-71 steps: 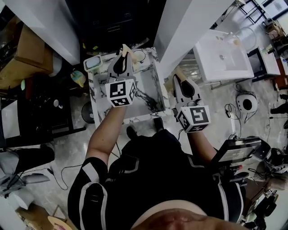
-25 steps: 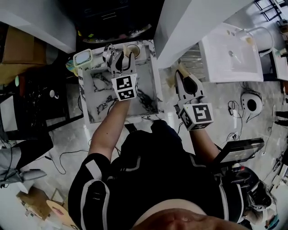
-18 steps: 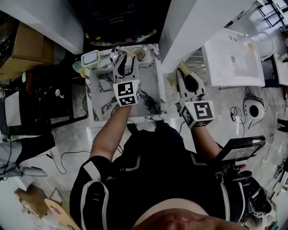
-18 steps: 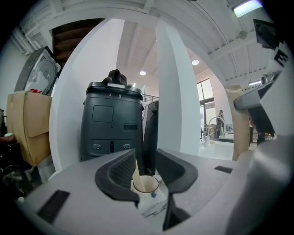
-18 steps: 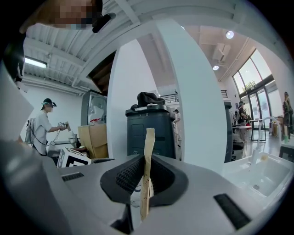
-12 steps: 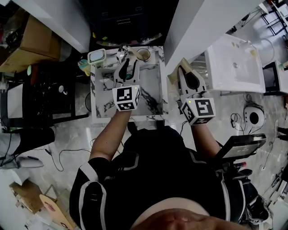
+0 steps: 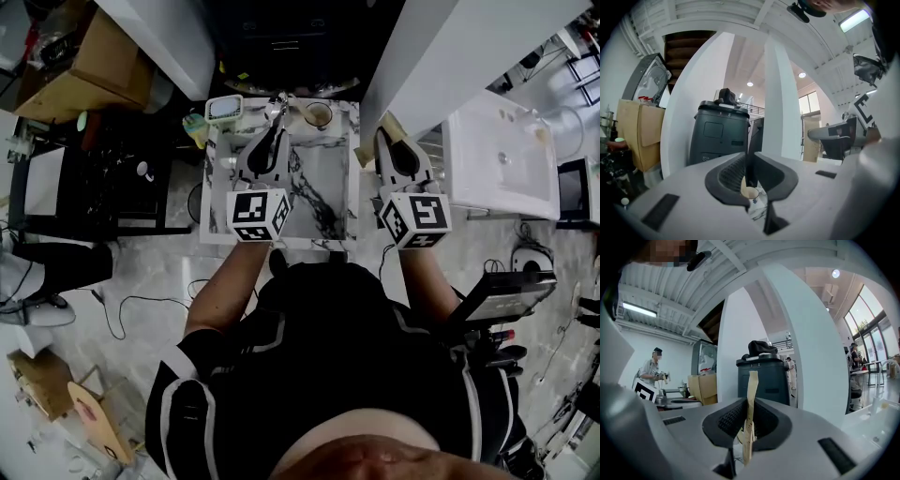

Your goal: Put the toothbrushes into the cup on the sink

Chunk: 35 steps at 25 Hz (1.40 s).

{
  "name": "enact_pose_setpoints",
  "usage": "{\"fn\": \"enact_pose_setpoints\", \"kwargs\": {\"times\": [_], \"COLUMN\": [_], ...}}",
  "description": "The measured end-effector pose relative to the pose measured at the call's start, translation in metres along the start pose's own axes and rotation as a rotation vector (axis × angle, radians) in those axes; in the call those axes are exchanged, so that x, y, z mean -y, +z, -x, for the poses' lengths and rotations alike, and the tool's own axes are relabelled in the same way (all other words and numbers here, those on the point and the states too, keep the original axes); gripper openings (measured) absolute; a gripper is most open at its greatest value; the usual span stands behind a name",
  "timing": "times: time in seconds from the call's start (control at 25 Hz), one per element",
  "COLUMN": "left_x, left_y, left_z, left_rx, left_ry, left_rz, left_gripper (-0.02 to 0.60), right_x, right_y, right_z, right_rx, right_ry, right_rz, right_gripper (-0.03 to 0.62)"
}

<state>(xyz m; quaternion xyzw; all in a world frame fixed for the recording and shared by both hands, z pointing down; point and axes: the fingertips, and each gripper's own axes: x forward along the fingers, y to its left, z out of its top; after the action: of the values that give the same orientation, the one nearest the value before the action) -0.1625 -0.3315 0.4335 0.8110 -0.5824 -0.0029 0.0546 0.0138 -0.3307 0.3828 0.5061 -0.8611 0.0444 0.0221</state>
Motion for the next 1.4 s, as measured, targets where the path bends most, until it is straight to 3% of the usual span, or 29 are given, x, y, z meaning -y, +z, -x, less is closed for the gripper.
{"fn": "enact_pose_setpoints", "kwargs": {"times": [0.24, 1.04, 1.4], "left_x": [-0.001, -0.003, 0.005], "left_y": [0.007, -0.008, -0.026], "left_z": [0.022, 0.084, 0.086], "left_rx": [0.003, -0.028, -0.058], "left_ry": [0.029, 0.268, 0.32], "left_rz": [-0.019, 0.033, 0.046], "left_gripper": [0.008, 0.006, 0.006], "right_x": [-0.002, 0.005, -0.001], "right_y": [0.004, -0.026, -0.056], "right_z": [-0.016, -0.126, -0.168], "right_rx": [0.022, 0.018, 0.018], "right_ry": [0.04, 0.222, 0.27], "right_rz": [0.006, 0.023, 0.017], "right_gripper": [0.041, 0.041, 0.041]}}
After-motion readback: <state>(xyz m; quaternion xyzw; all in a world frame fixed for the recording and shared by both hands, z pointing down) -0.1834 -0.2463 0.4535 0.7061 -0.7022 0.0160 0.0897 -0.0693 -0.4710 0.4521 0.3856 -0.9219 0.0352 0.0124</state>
